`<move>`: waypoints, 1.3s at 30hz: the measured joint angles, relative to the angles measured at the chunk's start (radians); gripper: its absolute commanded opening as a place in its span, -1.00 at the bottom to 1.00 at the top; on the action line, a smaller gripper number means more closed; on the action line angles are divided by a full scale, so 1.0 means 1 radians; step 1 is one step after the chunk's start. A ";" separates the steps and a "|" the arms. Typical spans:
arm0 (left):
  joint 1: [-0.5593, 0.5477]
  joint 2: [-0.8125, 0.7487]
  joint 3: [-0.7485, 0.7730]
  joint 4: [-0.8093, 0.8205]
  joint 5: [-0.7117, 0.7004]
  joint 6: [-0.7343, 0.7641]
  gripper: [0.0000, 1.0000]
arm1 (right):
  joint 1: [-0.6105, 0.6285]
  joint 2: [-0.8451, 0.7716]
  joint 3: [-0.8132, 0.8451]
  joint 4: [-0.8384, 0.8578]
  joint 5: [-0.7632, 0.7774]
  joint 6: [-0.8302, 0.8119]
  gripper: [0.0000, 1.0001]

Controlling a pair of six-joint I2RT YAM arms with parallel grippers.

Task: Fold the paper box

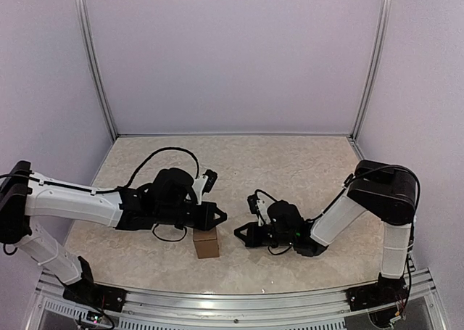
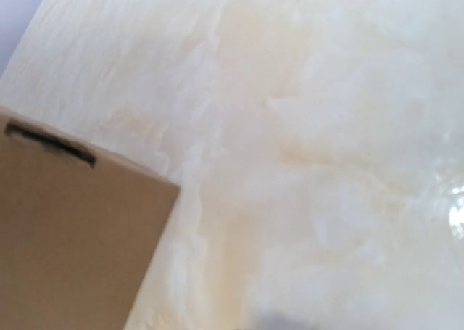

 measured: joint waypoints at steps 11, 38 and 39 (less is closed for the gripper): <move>0.001 -0.102 0.011 -0.130 -0.136 0.021 -1.00 | 0.000 0.000 -0.021 0.042 -0.003 0.000 -1.00; 0.044 -0.201 -0.141 -0.264 -0.251 -0.126 -1.00 | 0.032 0.075 0.146 -0.063 -0.106 0.000 -1.00; 0.042 -0.188 -0.141 -0.257 -0.239 -0.126 -1.00 | 0.036 0.077 0.151 -0.065 -0.109 -0.001 -1.00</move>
